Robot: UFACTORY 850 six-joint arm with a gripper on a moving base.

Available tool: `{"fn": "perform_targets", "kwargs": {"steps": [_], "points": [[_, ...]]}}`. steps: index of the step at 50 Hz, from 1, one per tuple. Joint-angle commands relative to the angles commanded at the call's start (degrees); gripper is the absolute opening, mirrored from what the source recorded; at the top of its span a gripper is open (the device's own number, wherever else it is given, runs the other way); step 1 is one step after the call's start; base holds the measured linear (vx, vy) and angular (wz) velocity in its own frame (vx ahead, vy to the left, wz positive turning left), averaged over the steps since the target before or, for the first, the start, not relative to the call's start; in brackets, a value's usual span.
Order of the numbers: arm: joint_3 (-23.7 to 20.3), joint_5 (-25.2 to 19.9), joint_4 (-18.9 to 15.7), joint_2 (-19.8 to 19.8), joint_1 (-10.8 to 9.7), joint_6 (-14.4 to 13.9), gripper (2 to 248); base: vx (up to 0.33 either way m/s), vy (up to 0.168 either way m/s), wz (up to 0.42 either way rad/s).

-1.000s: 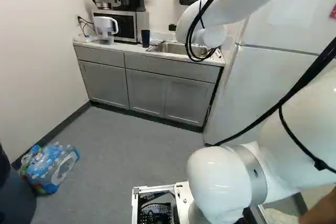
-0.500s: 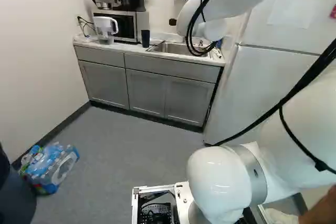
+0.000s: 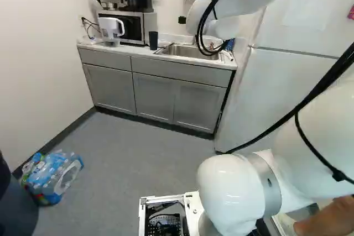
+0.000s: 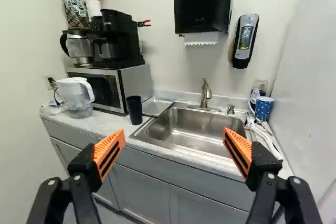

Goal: Rinse the cup and place it in the tray

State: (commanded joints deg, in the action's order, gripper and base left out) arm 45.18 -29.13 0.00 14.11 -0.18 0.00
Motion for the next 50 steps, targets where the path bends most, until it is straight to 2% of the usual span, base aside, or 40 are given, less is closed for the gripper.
{"fn": "perform_targets", "kwargs": {"steps": [50], "points": [[0.00,0.00,0.00,0.00,0.00,0.00,247,0.078,0.005,-0.008]]}}
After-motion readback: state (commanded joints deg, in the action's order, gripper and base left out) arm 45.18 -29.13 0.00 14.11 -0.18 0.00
